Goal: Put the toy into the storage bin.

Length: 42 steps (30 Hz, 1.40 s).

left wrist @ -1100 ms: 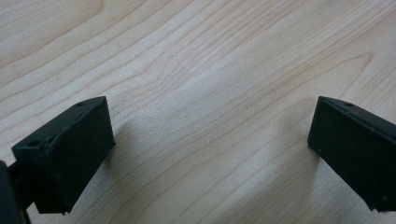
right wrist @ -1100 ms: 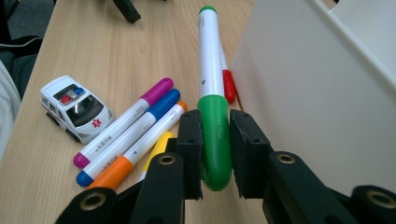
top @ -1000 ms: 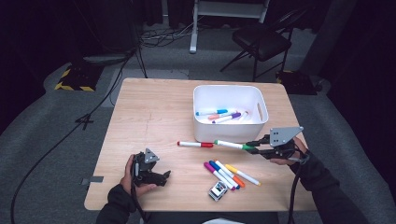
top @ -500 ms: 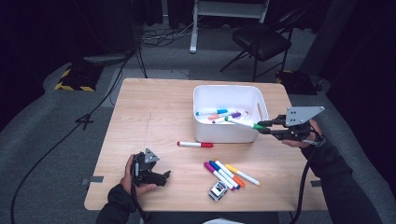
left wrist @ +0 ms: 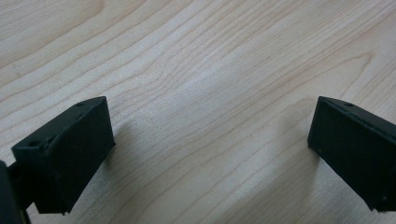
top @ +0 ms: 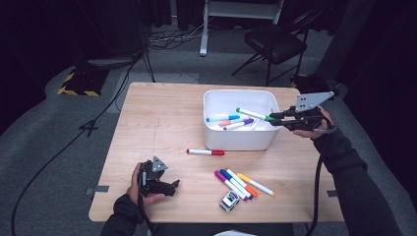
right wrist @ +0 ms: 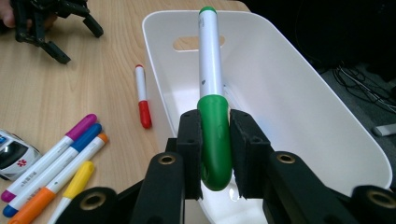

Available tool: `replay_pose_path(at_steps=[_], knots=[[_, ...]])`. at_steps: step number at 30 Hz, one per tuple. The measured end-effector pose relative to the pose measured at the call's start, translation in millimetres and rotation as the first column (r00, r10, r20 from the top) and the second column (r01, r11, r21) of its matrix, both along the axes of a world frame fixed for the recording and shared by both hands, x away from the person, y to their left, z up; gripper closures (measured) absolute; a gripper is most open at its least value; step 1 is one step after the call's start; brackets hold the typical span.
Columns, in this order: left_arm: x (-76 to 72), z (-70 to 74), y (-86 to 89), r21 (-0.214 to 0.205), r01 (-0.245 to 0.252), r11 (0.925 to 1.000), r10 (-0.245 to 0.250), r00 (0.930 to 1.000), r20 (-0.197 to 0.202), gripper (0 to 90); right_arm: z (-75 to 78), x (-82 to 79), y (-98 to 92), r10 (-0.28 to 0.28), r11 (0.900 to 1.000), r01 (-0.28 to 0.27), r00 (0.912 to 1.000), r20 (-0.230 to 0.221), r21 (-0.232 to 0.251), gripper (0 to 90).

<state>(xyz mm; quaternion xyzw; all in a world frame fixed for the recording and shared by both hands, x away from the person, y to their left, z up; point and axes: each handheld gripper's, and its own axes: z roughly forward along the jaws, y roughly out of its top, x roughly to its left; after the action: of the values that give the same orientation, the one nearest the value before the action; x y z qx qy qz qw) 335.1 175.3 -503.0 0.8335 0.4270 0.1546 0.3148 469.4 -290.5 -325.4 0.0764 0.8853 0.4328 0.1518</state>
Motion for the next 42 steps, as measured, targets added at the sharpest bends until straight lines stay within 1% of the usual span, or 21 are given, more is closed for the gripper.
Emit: replay_pose_path(at_steps=[2,3,6,7,11,14,17,18,19,21,22,23,24,26,29,30,31,32,34,38,42], knots=[[0.0,-0.4,-0.3,-0.006,0.001,1.0000,-0.001,1.0000,-0.003,0.5,-3.1,3.6,3.0,-0.010,0.9997,0.010,0.9999,-0.009,-0.023,75.3],[-0.1,-0.4,-0.3,-0.007,0.001,1.0000,-0.001,1.0000,-0.004,0.5,-4.1,5.2,3.9,-0.007,0.9996,0.007,0.9999,-0.010,-0.029,75.3],[0.0,-0.1,0.0,0.000,0.000,1.0000,0.000,1.0000,0.000,0.5,-8.1,10.3,8.3,-0.021,0.9988,0.020,0.9995,-0.023,-0.044,75.3],[0.0,-0.4,-0.3,-0.006,0.001,1.0000,-0.001,1.0000,-0.004,0.5,-9.6,11.9,9.7,-0.021,0.9989,0.020,0.9995,-0.024,-0.042,75.3],[0.0,0.0,0.0,0.000,0.000,1.0000,0.000,1.0000,0.000,0.5,-16.4,20.7,15.3,-0.018,0.9966,0.014,0.9987,-0.048,-0.081,75.3],[0.1,-0.2,-0.1,-0.003,0.001,1.0000,-0.001,1.0000,-0.001,0.5,-22.6,26.3,16.2,-0.035,0.9956,0.028,0.9968,-0.072,-0.089,75.3],[0.0,-0.3,-0.2,-0.004,0.001,1.0000,-0.001,1.0000,-0.002,0.5,-26.9,28.6,15.1,-0.050,0.9943,0.042,0.9958,-0.077,-0.098,75.2],[0.0,-0.2,-0.1,-0.003,0.001,1.0000,-0.001,1.0000,-0.001,0.5,-28.3,28.2,14.7,-0.053,0.9940,0.046,0.9961,-0.071,-0.100,75.3],[0.0,0.0,0.0,0.000,0.000,1.0000,0.000,1.0000,0.000,0.5,-29.1,28.0,14.2,-0.052,0.9937,0.045,0.9966,-0.064,-0.103,75.3],[0.0,0.0,0.0,0.000,0.000,1.0000,0.000,1.0000,0.000,0.5,-31.9,26.4,12.2,-0.049,0.9943,0.042,0.9963,-0.071,-0.098,75.3],[0.0,-0.3,-0.2,-0.005,0.001,1.0000,-0.001,1.0000,-0.003,0.5,-33.4,26.8,11.3,-0.045,0.9937,0.037,0.9967,-0.068,-0.106,75.3],[0.4,-0.2,-0.3,-0.003,0.003,1.0000,-0.003,1.0000,-0.002,0.5,-34.5,26.7,10.4,-0.051,0.9915,0.043,0.9967,-0.063,-0.123,75.2],[0.3,0.3,-0.5,-0.001,0.000,1.0000,0.000,1.0000,-0.005,0.3,-35.2,26.6,8.8,-0.059,0.9883,0.048,0.9957,-0.071,-0.144,75.2],[0.3,0.3,-0.8,-0.001,-0.002,1.0000,0.002,1.0000,-0.008,0.3,-35.2,27.5,6.7,-0.063,0.9844,0.052,0.9960,-0.062,-0.168,75.2],[0.5,0.2,-0.8,-0.003,0.001,1.0000,-0.001,0.9999,-0.010,0.3,-35.1,27.9,5.5,-0.067,0.9819,0.054,0.9956,-0.065,-0.181,75.2],[0.5,0.2,-0.8,-0.003,0.002,1.0000,-0.002,0.9999,-0.010,0.3,-35.8,27.8,5.7,-0.067,0.9801,0.053,0.9953,-0.070,-0.192,75.2],[0.4,0.3,-0.8,-0.002,-0.001,1.0000,0.001,1.0000,-0.009,0.3,-37.1,28.2,5.9,-0.070,0.9771,0.055,0.9955,-0.064,-0.205,75.2],[0.6,0.3,-0.7,-0.003,0.004,1.0000,-0.004,0.9999,-0.010,0.3,-37.3,28.9,5.3,-0.074,0.9761,0.060,0.9954,-0.060,-0.209,75.3],[0.5,0.2,-0.8,-0.003,0.002,1.0000,-0.002,0.9999,-0.010,0.3,-38.7,30.3,4.2,-0.085,0.9774,0.069,0.9939,-0.070,-0.200,75.2],[0.5,0.2,-0.8,-0.003,0.002,1.0000,-0.002,0.9999,-0.010,0.3,-40.1,32.5,3.3,-0.094,0.9746,0.077,0.9929,-0.073,-0.210,74.9],[0.5,0.2,-0.8,-0.003,0.002,1.0000,-0.002,0.9999,-0.010,0.3,-37.6,30.5,3.7,-0.108,0.9781,0.096,0.9925,-0.057,-0.185,70.4]])
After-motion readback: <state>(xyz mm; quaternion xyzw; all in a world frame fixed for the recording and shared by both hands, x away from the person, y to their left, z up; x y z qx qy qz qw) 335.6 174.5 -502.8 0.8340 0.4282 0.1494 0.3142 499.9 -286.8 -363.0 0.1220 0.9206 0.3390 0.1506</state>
